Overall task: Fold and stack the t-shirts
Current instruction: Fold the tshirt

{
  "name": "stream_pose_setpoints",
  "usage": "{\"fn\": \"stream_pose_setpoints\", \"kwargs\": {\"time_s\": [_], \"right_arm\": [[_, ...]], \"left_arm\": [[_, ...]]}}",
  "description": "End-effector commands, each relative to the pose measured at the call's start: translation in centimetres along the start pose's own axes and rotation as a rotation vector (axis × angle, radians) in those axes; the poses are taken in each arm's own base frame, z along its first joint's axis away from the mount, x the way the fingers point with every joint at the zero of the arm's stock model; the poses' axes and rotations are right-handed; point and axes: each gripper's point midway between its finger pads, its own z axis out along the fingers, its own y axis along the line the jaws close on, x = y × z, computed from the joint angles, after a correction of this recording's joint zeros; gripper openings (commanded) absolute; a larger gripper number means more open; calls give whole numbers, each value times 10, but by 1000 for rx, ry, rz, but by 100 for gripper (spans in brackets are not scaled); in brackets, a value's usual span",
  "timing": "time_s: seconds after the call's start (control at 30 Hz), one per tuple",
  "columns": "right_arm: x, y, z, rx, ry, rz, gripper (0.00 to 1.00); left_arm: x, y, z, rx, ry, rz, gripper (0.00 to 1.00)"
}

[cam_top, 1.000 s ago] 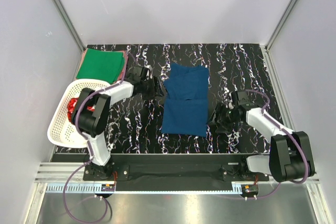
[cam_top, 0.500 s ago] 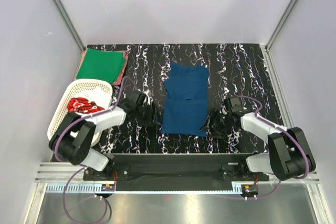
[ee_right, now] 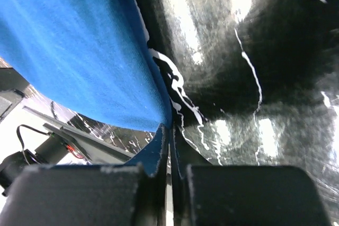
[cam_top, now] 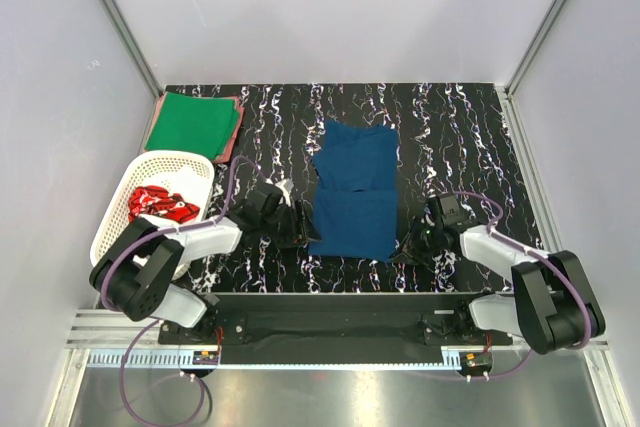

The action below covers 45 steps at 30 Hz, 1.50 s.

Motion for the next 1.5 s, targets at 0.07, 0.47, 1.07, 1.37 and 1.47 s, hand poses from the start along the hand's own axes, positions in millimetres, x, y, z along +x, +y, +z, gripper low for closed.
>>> {"fn": "stream_pose_setpoints", "kwargs": {"time_s": [0.07,0.47,1.07,1.37,1.47], "right_arm": [[0,-4,-5,23,-35,1,0],[5,-4,-9,6,-46,29,58],[3,-23,10,51,-96,122,25],[5,-23,4,38,-107,115,0],[5,-19,3,25,-105,112,0]], "left_arm": [[29,44,1,-152,34,-74,65],[61,42,3,-149,94,-89,65],[77,71,8,-222,69,-225,62],[82,90,-6,-325,40,-198,64],[78,95,-13,-378,15,-168,64]]}}
